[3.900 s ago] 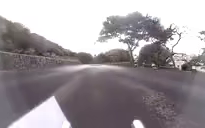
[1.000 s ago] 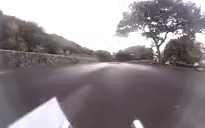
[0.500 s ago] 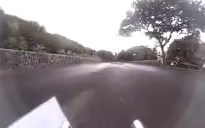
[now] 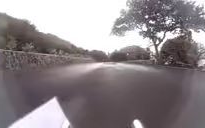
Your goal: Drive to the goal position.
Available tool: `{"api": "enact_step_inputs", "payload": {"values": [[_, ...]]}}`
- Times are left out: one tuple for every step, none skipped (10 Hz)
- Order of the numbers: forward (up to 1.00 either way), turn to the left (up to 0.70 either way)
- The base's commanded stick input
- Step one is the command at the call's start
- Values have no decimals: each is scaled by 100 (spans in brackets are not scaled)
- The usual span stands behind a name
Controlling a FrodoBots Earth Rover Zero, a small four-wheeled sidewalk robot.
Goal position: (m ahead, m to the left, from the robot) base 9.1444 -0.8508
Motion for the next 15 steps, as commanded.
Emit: {"api": "enact_step_inputs", "payload": {"values": [[100,0],[100,0],[100,0],[100,0],[100,0],[100,0],[100,0],[100,0],[100,0],[100,0],[100,0],[100,0],[100,0],[100,0],[100,-20]]}}
